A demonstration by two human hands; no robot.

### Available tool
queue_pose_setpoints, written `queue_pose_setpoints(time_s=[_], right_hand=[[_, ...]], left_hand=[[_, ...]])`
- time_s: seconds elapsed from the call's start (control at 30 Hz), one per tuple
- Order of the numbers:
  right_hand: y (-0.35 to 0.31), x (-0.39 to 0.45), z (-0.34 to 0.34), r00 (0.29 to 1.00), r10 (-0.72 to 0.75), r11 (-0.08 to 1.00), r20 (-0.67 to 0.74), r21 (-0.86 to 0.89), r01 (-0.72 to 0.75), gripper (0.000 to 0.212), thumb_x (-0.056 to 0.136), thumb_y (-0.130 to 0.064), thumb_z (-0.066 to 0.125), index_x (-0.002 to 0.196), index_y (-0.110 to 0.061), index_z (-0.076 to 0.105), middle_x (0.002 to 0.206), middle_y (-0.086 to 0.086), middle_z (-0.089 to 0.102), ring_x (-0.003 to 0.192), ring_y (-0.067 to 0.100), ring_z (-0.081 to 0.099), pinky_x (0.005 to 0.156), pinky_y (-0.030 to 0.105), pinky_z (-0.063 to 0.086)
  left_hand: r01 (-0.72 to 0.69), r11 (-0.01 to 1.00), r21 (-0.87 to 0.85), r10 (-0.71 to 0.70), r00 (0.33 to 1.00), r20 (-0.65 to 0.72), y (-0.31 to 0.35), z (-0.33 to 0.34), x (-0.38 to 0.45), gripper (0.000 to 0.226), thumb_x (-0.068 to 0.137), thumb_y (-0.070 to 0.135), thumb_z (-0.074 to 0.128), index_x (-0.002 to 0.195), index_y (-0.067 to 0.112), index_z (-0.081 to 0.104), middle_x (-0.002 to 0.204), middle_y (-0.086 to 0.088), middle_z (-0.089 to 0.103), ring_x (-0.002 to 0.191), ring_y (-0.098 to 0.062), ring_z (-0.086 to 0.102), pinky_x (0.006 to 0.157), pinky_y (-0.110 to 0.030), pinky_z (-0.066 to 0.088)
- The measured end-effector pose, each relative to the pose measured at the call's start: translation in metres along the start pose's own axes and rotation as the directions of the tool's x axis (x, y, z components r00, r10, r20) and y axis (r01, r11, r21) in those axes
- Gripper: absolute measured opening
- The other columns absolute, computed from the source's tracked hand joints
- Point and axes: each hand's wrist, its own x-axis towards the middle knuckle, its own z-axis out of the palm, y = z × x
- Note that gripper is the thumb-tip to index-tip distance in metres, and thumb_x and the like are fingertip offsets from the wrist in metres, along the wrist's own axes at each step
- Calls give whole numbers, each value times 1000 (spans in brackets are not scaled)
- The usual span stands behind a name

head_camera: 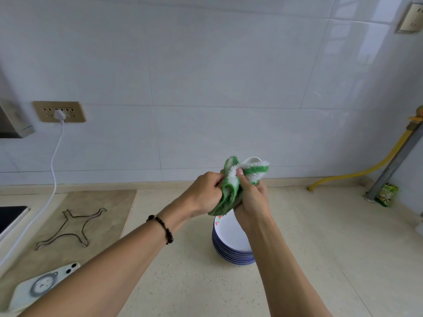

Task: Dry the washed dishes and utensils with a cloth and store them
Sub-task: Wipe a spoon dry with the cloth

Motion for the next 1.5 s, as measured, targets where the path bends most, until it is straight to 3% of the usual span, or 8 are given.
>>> queue_pose_setpoints(time_s=[0.37,0.53,0.67,0.9,1.1,1.17,1.33,1.5], right_hand=[[-10,17,-17,991,-130,833,21,-540,121,7,95,-4,64,93,-10,68,91,14,75,95,38,72,86,51,59],[-10,13,-24,928,-187,265,323,-893,364,29,90,-2,62,112,-20,66,96,-7,72,94,18,67,71,14,48],[0,4,-3,671,83,-242,737,-638,731,67,78,5,53,140,-21,52,118,1,66,101,22,59,83,36,47],[-3,0,-4,864,18,156,503,-855,495,17,83,-8,76,75,-19,66,64,-13,62,61,8,55,60,29,46],[21,-22,-6,956,-206,591,207,-753,290,15,88,-18,77,96,-11,66,83,5,73,77,20,71,65,31,56],[20,-35,-2,957,-175,522,230,-803,288,26,92,-19,72,108,-11,53,89,-1,68,78,14,68,62,21,52],[16,-65,15,838,201,-130,508,-834,537,32,93,-9,55,112,-17,31,93,2,58,77,22,55,66,35,41],[8,-80,1,809,354,-149,470,-825,545,50,91,-7,55,136,-11,33,108,8,59,91,22,52,70,31,37]], left_hand=[[-22,991,134,14,998,62,-16,-20,-5,46,106,29,45,65,10,54,52,14,50,49,-6,38,54,-21,32],[-45,922,385,-21,986,168,-26,-43,-10,36,105,31,43,81,13,62,68,1,56,57,-13,46,57,-25,36],[-165,751,639,18,973,230,-28,-56,-10,19,99,15,45,82,16,55,80,1,57,77,-22,57,63,-35,42],[-237,877,417,167,966,197,-55,-70,-26,37,106,33,46,87,7,64,76,-1,61,69,-10,57,66,-26,45],[-117,980,164,97,988,124,-59,-65,-46,37,105,28,47,81,6,65,55,9,43,42,-3,38,49,-18,30],[-83,972,218,40,980,195,-55,-72,-49,36,106,31,46,79,13,63,59,8,44,47,-4,37,51,-19,29],[-188,826,532,-12,937,349,-35,-67,-57,27,101,19,50,74,21,54,82,-2,63,71,-24,60,64,-39,47],[-256,733,630,23,935,354,-34,-56,-70,24,97,14,48,74,17,52,80,-4,61,70,-26,58,64,-44,47]])
